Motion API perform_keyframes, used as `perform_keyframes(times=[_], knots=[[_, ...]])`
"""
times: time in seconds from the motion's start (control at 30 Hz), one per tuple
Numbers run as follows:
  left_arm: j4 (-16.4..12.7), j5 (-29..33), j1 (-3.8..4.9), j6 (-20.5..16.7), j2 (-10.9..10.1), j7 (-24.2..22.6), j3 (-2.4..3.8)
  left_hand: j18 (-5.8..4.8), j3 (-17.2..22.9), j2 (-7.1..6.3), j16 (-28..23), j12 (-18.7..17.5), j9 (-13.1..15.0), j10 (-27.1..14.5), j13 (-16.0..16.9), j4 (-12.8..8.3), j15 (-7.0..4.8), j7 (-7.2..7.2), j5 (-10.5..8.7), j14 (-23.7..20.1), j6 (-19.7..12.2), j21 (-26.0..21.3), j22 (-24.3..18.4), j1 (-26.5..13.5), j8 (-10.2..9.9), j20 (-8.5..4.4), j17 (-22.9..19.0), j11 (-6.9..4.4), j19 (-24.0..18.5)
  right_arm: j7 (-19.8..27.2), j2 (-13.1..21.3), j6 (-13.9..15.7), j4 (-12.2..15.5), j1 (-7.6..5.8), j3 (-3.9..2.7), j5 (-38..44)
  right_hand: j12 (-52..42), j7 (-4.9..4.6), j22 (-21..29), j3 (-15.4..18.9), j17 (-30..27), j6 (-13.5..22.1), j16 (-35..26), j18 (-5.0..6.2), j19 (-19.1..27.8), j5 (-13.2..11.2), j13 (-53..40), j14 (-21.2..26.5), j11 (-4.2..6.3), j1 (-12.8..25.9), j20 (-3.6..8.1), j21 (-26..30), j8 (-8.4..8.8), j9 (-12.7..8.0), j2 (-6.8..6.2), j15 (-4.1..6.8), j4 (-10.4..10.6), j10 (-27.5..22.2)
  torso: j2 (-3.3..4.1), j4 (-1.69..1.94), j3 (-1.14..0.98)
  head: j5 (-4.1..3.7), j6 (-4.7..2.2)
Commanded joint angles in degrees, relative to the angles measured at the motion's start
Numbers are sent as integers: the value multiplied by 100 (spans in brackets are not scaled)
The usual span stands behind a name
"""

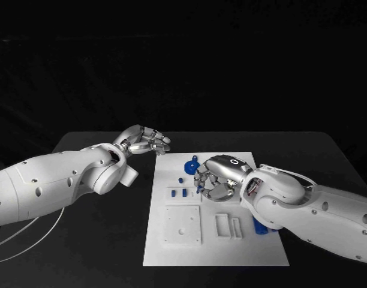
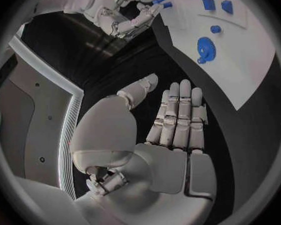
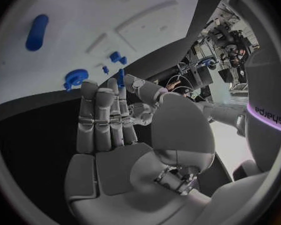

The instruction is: Assemble the parts on the task board

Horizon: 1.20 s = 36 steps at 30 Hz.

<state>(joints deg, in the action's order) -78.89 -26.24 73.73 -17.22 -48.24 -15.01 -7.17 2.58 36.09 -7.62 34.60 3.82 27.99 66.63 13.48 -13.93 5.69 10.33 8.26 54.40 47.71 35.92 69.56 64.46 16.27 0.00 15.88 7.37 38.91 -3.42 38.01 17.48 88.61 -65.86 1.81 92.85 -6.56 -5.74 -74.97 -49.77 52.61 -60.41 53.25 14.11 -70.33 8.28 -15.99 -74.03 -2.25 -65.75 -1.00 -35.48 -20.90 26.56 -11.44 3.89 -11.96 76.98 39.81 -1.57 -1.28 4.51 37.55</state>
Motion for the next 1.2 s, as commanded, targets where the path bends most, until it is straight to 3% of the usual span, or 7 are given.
perform_keyframes(times=[0.03, 0.17, 0.33, 0.43, 0.6, 0.9, 1.2], knots=[[2, 46, 7, -16, 9, -76, 4, 76, 1, 33, -40, 12, -4, -38, -8, 33, 9, 1, 22, 38, -47, -28, 7, -20, -18, 8, 11, 14, 49, -10, -59, -232, 103, 40, 52, 487, 35, -16, -116, 30, 12, -2, -38, 89, -147, 34, -13, -9, -2, -9, 163, -31, -14, 10, 79, 18, -18, 19, 7, 6, 0, 104, 81], [6, 46, 7, -14, 28, -72, 4, 75, 1, 34, -42, 12, -3, -38, -10, 34, 9, 1, 22, 38, -47, -29, 8, -19, -17, 8, 13, 15, 49, -49, -93, -286, 159, 99, 166, 667, 38, -15, -120, 38, 19, -3, -40, 89, -148, 50, -20, -11, -1, -6, 165, -42, -15, 16, 81, 19, -31, 21, 8, 3, -4, 213, 161], [3, 46, 7, -6, 26, -71, 4, 75, 3, 39, -46, 13, -3, -38, -13, 36, 9, 1, 24, 38, -48, -31, 10, -18, -15, 8, 18, 15, 50, -79, -131, -303, 162, 191, 232, 793, 42, -14, -123, 46, 28, -5, -42, 89, -152, 66, -28, -15, 0, -4, 169, -58, -15, 22, 84, 20, -46, 25, 8, -4, 0, 290, 228], [10, 47, 7, -4, 30, -72, 4, 74, 3, 41, -49, 13, -2, -38, -15, 38, 9, 1, 25, 39, -48, -32, 11, -18, -14, 8, 21, 15, 50, -102, -161, -303, 156, 236, 254, 892, 43, -13, -124, 48, 31, -6, -43, 89, -154, 70, -31, -16, 1, -4, 170, -63, -15, 24, 86, 21, -50, 28, 9, -8, -4, 311, 255], [13, 47, 7, 13, 38, -72, 4, 74, 3, 44, -52, 13, -2, -38, -18, 40, 10, 1, 26, 39, -49, -34, 13, -19, -13, 8, 25, 15, 50, -137, -199, -287, 126, 267, 346, 1136, 44, -11, -126, 50, 37, -10, -42, 89, -154, 69, -36, -20, 2, -6, 173, -73, -16, 29, 81, 22, -62, 31, 6, -6, -6, 328, 287], [22, 54, 7, 54, 41, -57, 4, 72, 1, 50, -59, 14, -1, -38, -23, 48, 10, 2, 27, 40, -52, -37, 16, -24, -11, 9, 34, 16, 51, -116, -293, -286, -24, 331, 402, 1157, 46, -8, -128, 47, 48, -16, -39, 89, -156, 56, -45, -29, 5, -10, 176, -89, -18, 36, 76, 25, -73, 39, 6, 2, -1, 351, 311], [23, 54, 7, 63, 40, -50, 4, 71, -1, 54, -62, 15, -1, -38, -26, 53, 11, 2, 27, 40, -53, -39, 17, -29, -10, 9, 38, 16, 52, -121, -328, -301, -50, 368, 416, 1169, 46, -8, -128, 46, 50, -18, -38, 89, -157, 56, -47, -31, 6, -11, 176, -92, -19, 37, 76, 26, -73, 41, 7, 2, 11, 355, 348]])
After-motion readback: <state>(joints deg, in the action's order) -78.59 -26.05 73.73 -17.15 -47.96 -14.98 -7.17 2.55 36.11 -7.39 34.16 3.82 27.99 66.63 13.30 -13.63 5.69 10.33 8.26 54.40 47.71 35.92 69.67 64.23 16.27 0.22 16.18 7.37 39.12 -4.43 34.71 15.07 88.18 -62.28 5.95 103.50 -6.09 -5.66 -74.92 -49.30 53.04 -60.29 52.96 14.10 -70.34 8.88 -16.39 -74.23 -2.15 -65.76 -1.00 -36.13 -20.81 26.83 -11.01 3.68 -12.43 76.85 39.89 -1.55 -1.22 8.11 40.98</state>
